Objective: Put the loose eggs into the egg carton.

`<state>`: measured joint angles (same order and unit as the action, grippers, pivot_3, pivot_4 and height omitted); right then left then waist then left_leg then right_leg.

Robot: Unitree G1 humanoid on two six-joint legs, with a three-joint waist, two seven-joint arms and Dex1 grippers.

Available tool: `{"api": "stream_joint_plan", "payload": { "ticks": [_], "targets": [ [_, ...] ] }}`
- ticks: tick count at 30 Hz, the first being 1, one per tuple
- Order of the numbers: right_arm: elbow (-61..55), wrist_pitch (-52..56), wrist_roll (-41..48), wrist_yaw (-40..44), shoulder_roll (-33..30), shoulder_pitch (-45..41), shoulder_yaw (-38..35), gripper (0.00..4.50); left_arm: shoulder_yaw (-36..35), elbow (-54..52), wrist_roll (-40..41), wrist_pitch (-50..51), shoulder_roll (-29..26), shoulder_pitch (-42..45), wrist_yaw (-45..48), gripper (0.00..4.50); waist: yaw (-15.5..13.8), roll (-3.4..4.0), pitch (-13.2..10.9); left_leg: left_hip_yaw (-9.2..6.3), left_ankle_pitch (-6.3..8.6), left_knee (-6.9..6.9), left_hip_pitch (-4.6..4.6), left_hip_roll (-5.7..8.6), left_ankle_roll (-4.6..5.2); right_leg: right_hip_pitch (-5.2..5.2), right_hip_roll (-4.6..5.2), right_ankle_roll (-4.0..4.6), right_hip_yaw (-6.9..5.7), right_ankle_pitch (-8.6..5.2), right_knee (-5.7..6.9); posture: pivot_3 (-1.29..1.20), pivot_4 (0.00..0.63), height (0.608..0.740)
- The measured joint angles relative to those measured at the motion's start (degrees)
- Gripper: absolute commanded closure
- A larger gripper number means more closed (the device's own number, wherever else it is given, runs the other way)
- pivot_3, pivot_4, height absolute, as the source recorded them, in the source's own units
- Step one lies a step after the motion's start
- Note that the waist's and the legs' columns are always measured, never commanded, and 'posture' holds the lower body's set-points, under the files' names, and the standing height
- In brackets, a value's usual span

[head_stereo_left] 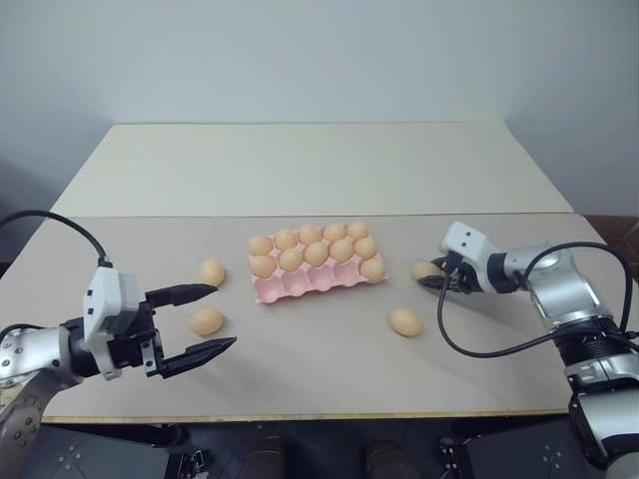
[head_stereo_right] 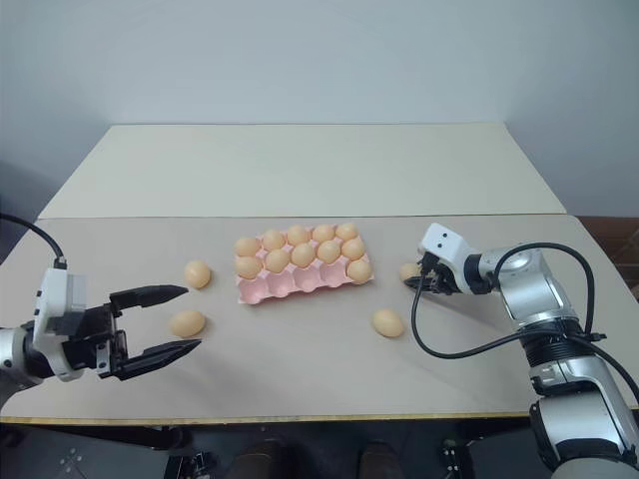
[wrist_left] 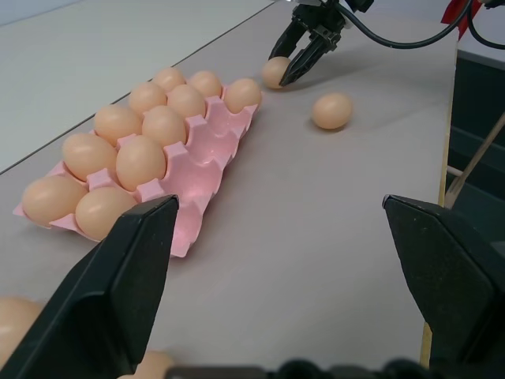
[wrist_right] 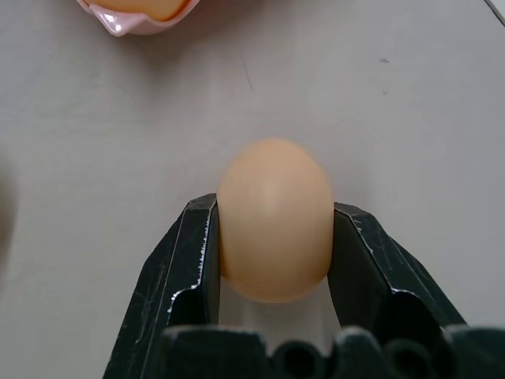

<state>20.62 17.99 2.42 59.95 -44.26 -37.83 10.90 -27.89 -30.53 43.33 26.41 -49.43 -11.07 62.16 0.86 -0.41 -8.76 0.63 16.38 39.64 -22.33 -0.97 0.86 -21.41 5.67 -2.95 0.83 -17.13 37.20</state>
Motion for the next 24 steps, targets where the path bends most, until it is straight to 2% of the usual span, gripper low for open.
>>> {"api": "stream_joint_plan", "payload": {
  "ticks": [6,12,18,22,24],
  "targets": [
    [-13.27,4.09,2.71,-1.72,0.72,-0.13,-3.58,2.48,-1.21,-0.04,-0.1,-0.05,0.0,-1.19,-0.1,0.0,0.15,0.04,-0.02,-0.02,0.0,-0.01,0.01,-0.04,0.0,-0.02,-0.02,0.0,0.01,0.0,0.03,0.0,0.15,0.74],
    [-24.33,13.73,5.71,-5.71,9.95,-2.78,-2.43,2.48,-2.56,-0.3,-0.02,-0.04,0.11,-2.99,-0.18,0.0,0.2,0.04,-0.02,-0.05,0.0,-0.02,0.01,-0.05,-0.01,-0.04,0.0,0.01,0.01,0.0,0.05,0.0,0.15,0.74],
    [-26.08,16.95,4.39,-13.07,19.41,-1.93,2.71,2.48,-2.91,-0.57,0.66,0.03,0.14,-3.36,-0.2,0.0,-0.11,0.04,-0.02,-0.07,-0.05,-0.03,-0.19,0.03,-0.09,-0.33,0.11,0.02,0.0,0.01,0.13,0.0,0.15,0.74],
    [-26.08,16.99,3.11,-15.65,19.66,-1.0,3.45,2.48,-3.65,-0.84,1.2,0.14,0.13,-3.49,-0.22,0.0,-0.08,0.03,-0.02,-0.05,-0.21,0.01,-0.65,0.15,-0.19,-0.89,0.2,0.02,0.0,0.01,0.45,0.0,0.15,0.74],
    [-26.08,16.98,3.12,-16.16,19.51,-0.92,3.45,2.04,-3.91,-1.26,1.55,0.15,0.13,-3.89,-0.17,0.0,0.06,0.03,-0.02,-0.05,-0.21,0.0,-0.62,0.11,-0.19,-0.89,0.11,0.02,0.0,0.01,0.47,0.0,0.15,0.74]
  ]
}}
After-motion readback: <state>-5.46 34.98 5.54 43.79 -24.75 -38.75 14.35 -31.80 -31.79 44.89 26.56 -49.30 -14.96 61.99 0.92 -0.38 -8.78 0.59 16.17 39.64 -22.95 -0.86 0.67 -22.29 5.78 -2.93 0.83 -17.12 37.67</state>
